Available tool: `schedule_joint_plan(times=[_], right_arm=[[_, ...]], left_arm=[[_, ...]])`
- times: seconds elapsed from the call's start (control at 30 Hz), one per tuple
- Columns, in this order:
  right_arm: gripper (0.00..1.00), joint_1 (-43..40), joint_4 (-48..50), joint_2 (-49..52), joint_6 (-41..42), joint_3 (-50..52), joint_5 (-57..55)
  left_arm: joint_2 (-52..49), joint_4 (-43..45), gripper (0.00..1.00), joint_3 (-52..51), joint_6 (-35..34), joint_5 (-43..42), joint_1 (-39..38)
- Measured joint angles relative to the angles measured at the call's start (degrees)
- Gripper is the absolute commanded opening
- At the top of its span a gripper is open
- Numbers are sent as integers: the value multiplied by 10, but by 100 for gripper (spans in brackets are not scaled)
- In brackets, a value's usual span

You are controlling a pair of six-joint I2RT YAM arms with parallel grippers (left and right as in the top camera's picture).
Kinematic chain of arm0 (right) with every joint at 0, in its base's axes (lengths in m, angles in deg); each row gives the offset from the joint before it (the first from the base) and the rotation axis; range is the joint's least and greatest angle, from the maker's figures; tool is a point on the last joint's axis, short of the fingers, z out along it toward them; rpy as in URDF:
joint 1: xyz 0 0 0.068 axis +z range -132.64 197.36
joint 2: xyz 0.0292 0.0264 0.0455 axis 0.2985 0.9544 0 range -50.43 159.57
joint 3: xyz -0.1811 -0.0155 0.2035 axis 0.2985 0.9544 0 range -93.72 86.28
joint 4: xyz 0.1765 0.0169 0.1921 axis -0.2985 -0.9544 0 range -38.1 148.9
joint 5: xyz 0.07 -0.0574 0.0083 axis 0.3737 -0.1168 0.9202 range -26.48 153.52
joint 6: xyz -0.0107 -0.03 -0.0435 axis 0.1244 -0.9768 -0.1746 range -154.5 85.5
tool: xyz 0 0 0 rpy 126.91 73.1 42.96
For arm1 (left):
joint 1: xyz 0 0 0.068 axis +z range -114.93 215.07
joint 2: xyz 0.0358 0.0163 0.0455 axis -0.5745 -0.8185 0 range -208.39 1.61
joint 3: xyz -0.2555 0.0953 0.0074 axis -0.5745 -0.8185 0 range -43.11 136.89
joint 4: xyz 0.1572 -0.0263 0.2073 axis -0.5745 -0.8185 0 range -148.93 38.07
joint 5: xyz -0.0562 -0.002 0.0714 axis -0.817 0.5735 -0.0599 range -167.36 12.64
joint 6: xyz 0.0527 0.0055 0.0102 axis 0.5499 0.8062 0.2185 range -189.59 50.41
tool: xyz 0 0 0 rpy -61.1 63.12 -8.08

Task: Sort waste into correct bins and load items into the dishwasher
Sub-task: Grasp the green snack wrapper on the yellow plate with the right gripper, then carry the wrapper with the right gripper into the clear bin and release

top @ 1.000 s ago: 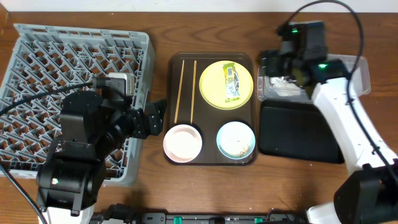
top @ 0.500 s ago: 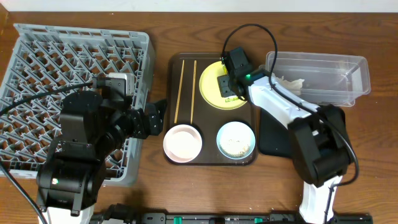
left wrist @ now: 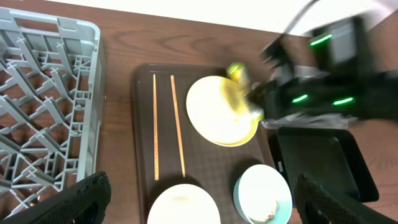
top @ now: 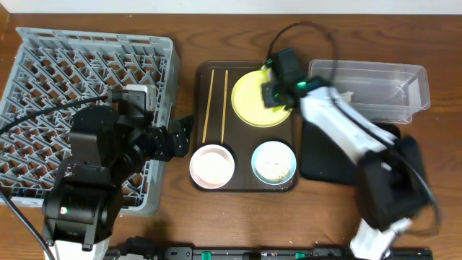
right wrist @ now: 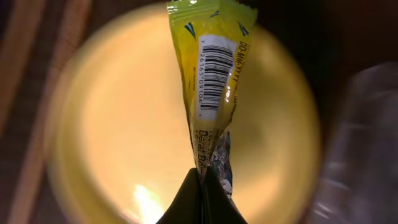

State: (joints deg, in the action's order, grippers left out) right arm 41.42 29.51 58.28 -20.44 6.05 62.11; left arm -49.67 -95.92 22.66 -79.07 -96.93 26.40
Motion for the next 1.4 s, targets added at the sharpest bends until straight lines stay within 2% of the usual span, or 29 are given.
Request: schedule_joint_plan(times=[0.2, 0.33, 0.47, 0.5, 0.57, 0.6, 0.67, 0.8, 0.9, 0.93, 0.97, 1.03, 1.07, 1.13, 1.23, 1.4], right_arm=[[1, -96, -58, -129, 0, -7, 15], [1, -170, -121, -125, 10, -8, 17], [1, -213, -142, -93, 38, -6, 18], [8, -218, -143, -88, 47, -6, 19], [42, -223, -142, -82, 67, -5, 22], [49, -224, -139, -81, 76, -5, 25], [57, -224, -129, -81, 85, -5, 33], [57, -224, -106, -81, 101, -5, 75], [43, -224, -102, -84, 107, -5, 112], [36, -223, -102, -87, 107, -5, 121], [23, -223, -103, -91, 106, -5, 129], [18, -220, -107, -102, 105, -5, 143], [20, -218, -110, -108, 100, -5, 153], [36, -205, -124, -123, 74, -5, 187], [46, -161, -167, -136, 28, -5, 243], [49, -55, -250, -137, -18, -5, 253]], left_arm=[[0, 0, 94, 0, 0, 0, 0], [0, 0, 94, 0, 0, 0, 0], [0, 0, 94, 0, 0, 0, 0], [0, 0, 94, 0, 0, 0, 0], [0, 0, 94, 0, 0, 0, 0], [0, 0, 94, 0, 0, 0, 0], [0, 0, 94, 0, 0, 0, 0], [0, 0, 94, 0, 0, 0, 0], [0, 0, 94, 0, 0, 0, 0], [0, 0, 94, 0, 0, 0, 0], [0, 0, 94, 0, 0, 0, 0], [0, 0, 94, 0, 0, 0, 0], [0, 0, 94, 0, 0, 0, 0], [0, 0, 94, 0, 0, 0, 0], [0, 0, 94, 0, 0, 0, 0], [0, 0, 94, 0, 0, 0, 0]])
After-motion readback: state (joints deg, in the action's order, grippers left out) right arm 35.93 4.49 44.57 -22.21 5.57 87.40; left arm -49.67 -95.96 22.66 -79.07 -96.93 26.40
